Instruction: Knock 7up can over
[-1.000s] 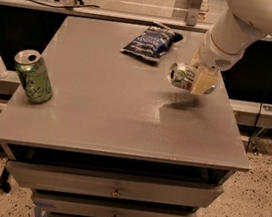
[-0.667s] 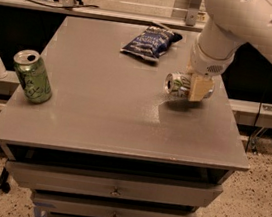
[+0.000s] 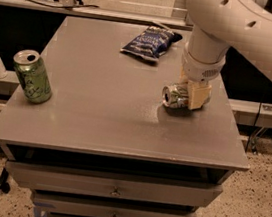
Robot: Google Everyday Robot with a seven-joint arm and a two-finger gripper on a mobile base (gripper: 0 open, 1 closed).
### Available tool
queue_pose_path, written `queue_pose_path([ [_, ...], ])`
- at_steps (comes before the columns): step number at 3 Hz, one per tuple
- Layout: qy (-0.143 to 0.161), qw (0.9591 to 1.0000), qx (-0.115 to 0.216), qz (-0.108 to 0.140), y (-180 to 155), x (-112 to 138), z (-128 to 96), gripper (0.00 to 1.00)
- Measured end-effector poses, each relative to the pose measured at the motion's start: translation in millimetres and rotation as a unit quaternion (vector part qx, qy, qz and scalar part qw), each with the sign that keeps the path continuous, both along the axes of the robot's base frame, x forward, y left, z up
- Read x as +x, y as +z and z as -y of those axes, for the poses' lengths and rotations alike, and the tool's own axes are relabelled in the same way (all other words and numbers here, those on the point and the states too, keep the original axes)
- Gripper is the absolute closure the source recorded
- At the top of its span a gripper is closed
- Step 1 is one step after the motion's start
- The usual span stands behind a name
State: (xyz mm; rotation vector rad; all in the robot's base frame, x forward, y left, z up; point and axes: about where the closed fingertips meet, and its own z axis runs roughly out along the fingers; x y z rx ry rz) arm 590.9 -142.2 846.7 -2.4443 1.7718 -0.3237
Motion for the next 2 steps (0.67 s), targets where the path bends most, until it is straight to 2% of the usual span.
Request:
queue_pose_path([
  [2,0.033,0.9990,-0.022,-0.017,-3.1,-6.4,-3.3,0.13],
])
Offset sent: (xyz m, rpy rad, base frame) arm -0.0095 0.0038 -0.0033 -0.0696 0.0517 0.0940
